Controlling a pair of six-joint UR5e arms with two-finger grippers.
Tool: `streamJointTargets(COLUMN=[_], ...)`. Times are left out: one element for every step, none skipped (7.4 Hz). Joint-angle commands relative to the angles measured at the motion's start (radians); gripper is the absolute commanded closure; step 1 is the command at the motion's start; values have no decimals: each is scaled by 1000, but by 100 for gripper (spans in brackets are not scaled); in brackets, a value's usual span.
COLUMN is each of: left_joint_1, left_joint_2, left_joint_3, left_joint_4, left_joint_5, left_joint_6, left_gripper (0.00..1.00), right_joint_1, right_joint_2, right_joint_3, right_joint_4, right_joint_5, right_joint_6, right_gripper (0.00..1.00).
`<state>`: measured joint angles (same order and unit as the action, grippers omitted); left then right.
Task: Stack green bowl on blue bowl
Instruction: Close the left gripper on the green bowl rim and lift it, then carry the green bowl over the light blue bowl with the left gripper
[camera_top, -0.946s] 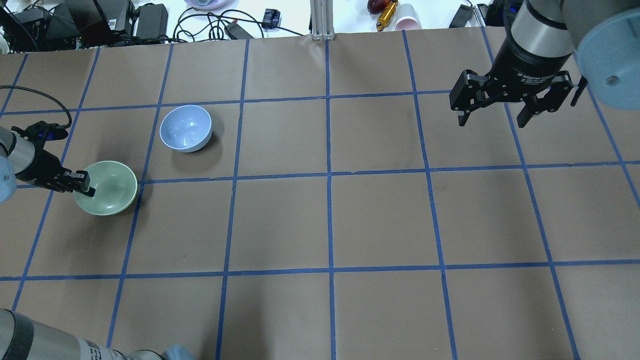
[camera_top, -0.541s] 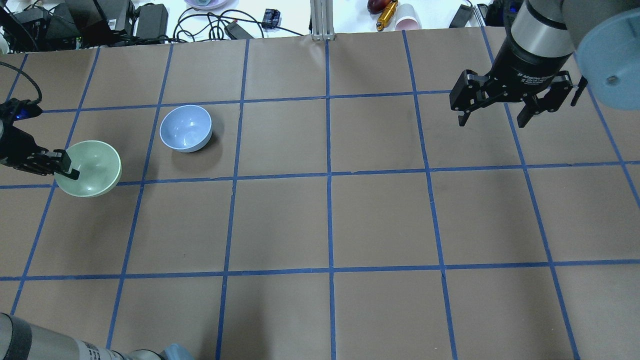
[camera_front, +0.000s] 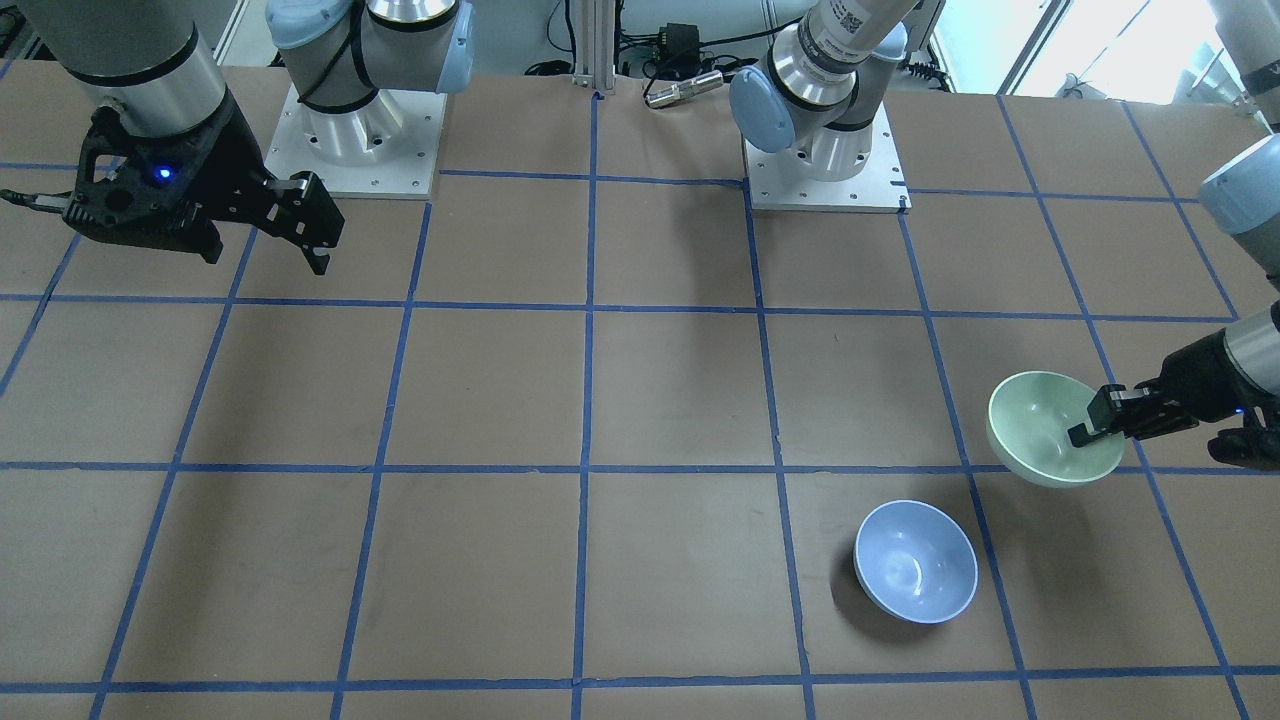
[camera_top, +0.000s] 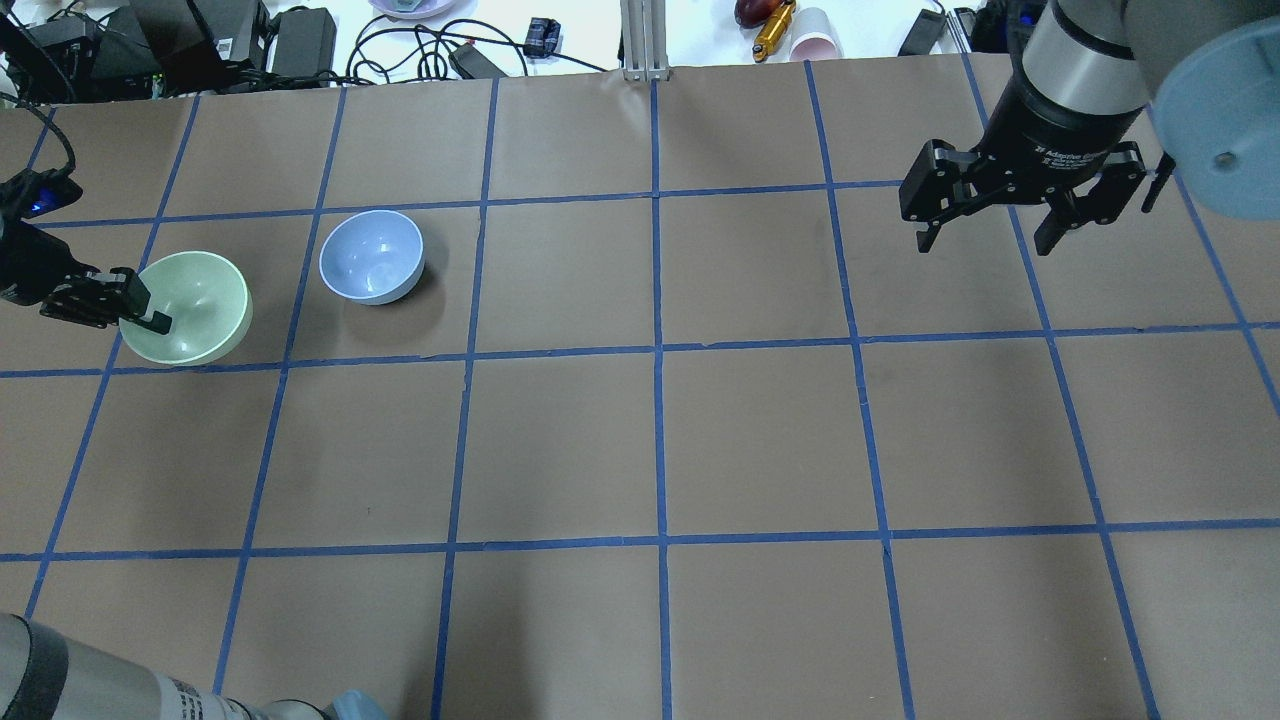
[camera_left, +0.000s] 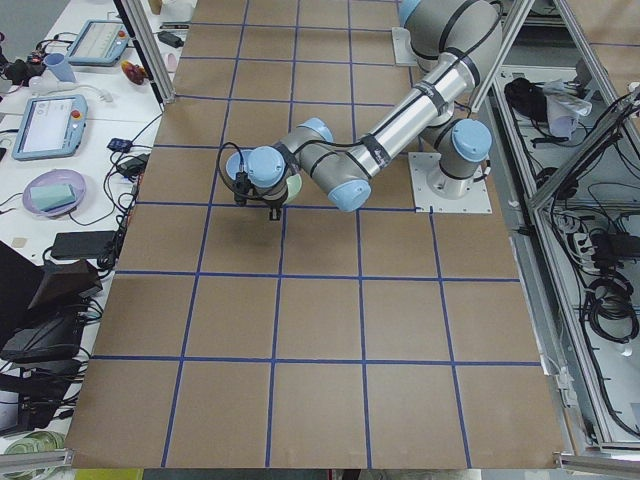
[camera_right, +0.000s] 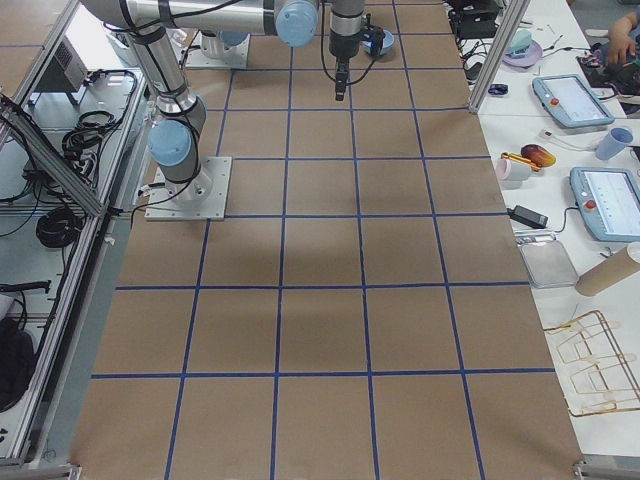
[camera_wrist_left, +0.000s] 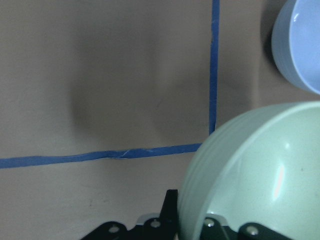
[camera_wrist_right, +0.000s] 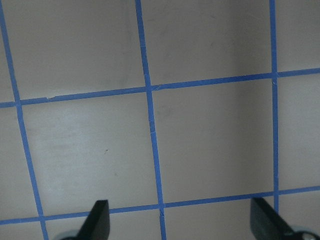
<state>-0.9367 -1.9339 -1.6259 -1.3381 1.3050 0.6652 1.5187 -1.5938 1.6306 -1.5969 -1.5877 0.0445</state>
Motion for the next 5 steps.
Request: streamJointTargets(left_joint_1=[-68,-109,-135,-160,-181], left_joint_2=[-25,-49,-77,-105,-128], left_joint_3=[96,116,121,123,129], left_joint_4=[-59,-50,-49,-36,-1], left_joint_5=[-44,-47,-70,-88,-89], left_joint_6=[-83,-113,-175,-203,-266], left_gripper=[100,100,100,100,100], right_joint_1=[0,0,0,0,0], right_joint_2=[0,0,0,0,0], right_joint_3=[0,0,0,0,0], right_joint_4=[0,0,0,0,0], right_joint_5=[0,0,2,0,0], right_joint_6=[0,0,0,0,0], right_gripper=[0,0,0,0,0])
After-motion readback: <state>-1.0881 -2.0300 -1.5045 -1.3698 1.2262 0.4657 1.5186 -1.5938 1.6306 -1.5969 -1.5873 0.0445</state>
